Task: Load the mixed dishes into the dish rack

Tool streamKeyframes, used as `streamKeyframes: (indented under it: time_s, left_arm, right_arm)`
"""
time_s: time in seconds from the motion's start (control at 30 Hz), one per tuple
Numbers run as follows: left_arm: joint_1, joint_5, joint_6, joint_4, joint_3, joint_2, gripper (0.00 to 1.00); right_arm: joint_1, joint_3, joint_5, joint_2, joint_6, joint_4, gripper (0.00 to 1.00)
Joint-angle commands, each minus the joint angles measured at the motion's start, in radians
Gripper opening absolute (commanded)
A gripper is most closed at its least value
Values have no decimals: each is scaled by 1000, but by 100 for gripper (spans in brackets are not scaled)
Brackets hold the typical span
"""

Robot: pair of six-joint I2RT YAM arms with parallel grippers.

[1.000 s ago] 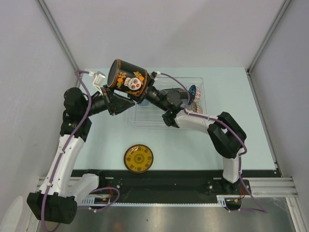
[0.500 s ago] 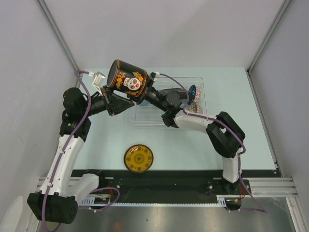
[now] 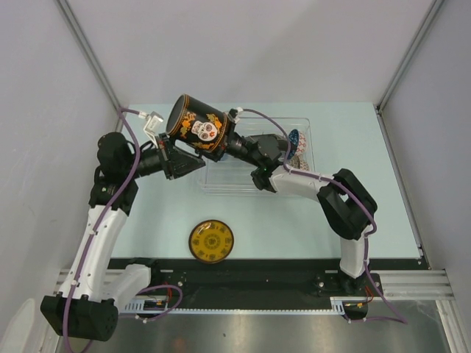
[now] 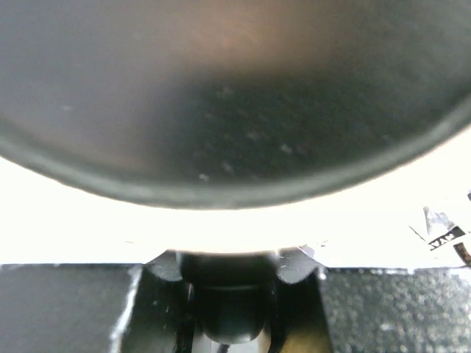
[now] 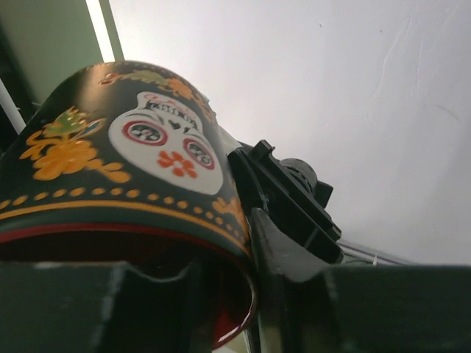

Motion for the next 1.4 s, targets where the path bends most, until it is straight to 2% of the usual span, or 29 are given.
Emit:
streamKeyframes:
  time_s: [0.0, 0.13, 0.33, 0.47, 0.67, 0.8, 1.03, 1.23, 1.37]
  left_arm:
    - [15, 33, -36, 109, 69, -63, 0]
    - [15, 54, -65, 141, 63, -71, 0]
    - [15, 62, -93, 179, 50, -78, 0]
    - [16, 51, -84, 158, 72, -74, 0]
    - [24, 2, 89, -35, 182, -60, 0]
    - [48, 8, 105, -51, 204, -55, 0]
    - [58, -27, 100, -23, 178, -57, 0]
    - [45, -122, 326, -178, 153, 7, 0]
    - [-22, -260, 487, -221, 124, 40, 0]
  right_arm:
    - [-58, -18, -36, -59, -50, 57, 32]
    - [-61, -32, -27, -60, -58, 59, 38]
    - [-72, -32, -5, -53, -63, 75, 38]
    - [-86, -35, -51, -65, -102, 30, 39]
    - [-150, -63, -160, -169, -311, -274, 43]
    - [-191, -79, -181, -249, -440, -502, 43]
    - [-248, -118, -212, -353, -615, -763, 43]
    - [-342, -122, -134, -572, -834, -1006, 43]
    - [-388, -122, -82, -701, -918, -1121, 44]
